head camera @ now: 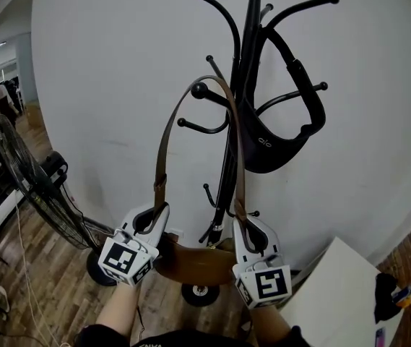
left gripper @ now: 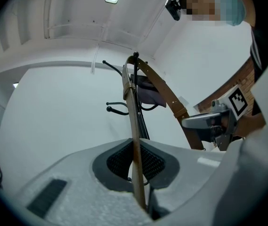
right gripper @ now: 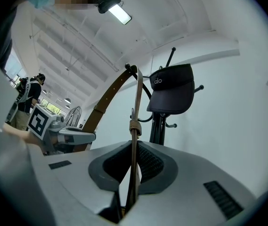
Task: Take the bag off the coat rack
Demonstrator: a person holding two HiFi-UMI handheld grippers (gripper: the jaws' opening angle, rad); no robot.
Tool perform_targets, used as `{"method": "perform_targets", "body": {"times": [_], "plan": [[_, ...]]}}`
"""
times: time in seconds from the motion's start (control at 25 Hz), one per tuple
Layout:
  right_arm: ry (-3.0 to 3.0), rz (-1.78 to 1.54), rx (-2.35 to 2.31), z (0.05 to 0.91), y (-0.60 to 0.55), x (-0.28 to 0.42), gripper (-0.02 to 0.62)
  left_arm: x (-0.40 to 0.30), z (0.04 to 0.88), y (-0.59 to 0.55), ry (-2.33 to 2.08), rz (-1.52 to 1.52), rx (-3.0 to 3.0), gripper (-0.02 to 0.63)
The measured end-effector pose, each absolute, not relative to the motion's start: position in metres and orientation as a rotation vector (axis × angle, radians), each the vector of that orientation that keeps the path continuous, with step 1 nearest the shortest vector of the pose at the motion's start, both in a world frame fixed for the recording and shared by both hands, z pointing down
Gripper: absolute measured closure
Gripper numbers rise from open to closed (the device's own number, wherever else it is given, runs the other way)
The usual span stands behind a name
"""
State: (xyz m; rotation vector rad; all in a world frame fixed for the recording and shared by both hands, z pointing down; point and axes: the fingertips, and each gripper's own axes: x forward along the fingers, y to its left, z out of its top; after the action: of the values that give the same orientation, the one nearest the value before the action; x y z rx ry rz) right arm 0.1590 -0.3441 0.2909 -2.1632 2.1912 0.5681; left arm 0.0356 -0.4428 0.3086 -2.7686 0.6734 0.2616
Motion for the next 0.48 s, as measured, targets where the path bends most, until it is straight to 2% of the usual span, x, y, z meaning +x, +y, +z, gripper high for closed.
{"method": "perform_targets", "body": {"times": [0.48], "plan": [[2.255,0.599,-2.021,0.281,-0.336,0.137,0.568,0.003,0.300,-0.425,0.801,0.285,-2.705,0.594]]}}
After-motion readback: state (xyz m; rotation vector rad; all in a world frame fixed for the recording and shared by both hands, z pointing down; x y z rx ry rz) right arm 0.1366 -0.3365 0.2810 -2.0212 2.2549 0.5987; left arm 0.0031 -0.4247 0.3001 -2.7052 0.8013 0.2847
